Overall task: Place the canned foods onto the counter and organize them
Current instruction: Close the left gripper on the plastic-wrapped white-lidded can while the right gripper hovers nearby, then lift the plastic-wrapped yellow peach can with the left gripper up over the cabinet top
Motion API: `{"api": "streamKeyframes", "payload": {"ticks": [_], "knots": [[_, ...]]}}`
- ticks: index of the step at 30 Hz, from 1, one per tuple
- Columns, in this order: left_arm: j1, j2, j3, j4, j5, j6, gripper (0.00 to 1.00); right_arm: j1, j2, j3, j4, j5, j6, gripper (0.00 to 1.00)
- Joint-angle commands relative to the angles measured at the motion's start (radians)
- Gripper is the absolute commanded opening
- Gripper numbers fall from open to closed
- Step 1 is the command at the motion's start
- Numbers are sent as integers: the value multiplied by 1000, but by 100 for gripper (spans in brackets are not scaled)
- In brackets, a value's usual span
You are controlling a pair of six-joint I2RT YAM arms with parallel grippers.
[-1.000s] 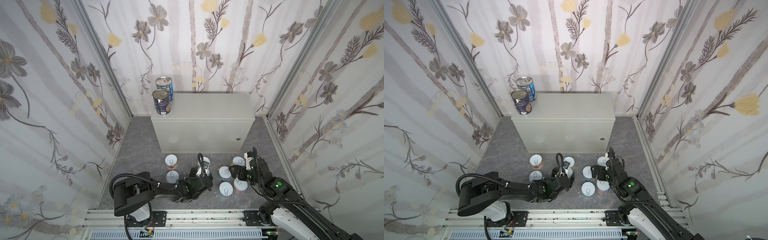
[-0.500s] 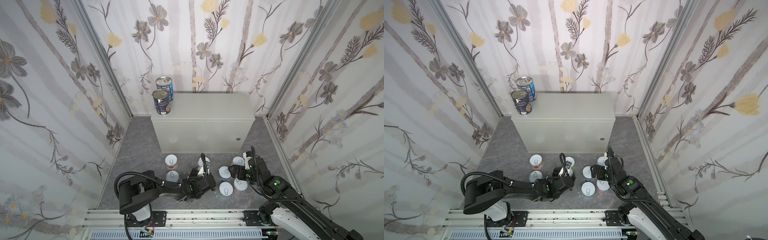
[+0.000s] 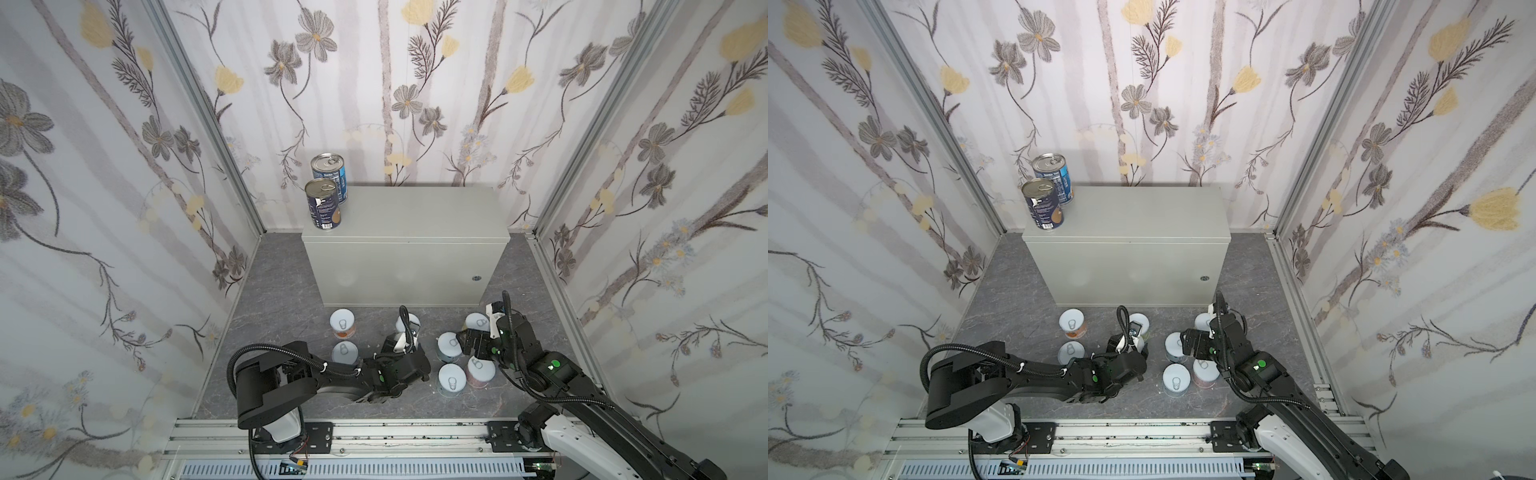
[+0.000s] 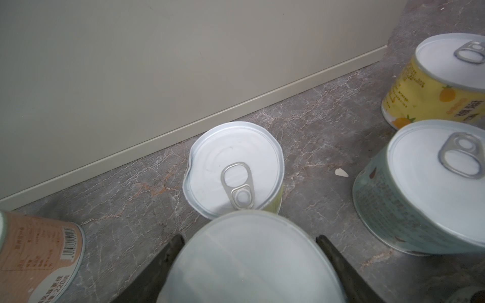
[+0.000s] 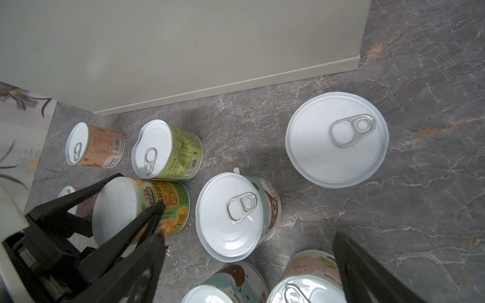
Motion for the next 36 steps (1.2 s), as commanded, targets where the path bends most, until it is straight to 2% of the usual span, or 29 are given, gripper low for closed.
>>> {"api": "streamKeyframes", "payload": {"ticks": [1, 3, 7, 19, 25, 30, 36], "knots": [[1, -13, -14, 14, 4, 1, 33, 0, 2, 12, 36, 12, -6, 100], [1, -26, -28, 35, 12, 10, 25, 0, 1, 17, 35, 7, -11, 100], [0, -70, -74, 94, 40, 29, 0, 1, -18, 23, 55, -33, -36, 100], [2, -162, -87, 65, 63, 51, 0, 14, -77, 13, 123, -66, -52, 100], [0, -265, -87, 2, 26, 75, 0, 22, -79, 10, 171, -85, -62, 100], [2, -349, -81, -47, 9, 149, 0, 24, -75, 12, 187, -67, -63, 100], [18, -464, -38, -148, -5, 141, 0, 25, -83, 12, 220, -71, -65, 100]]}}
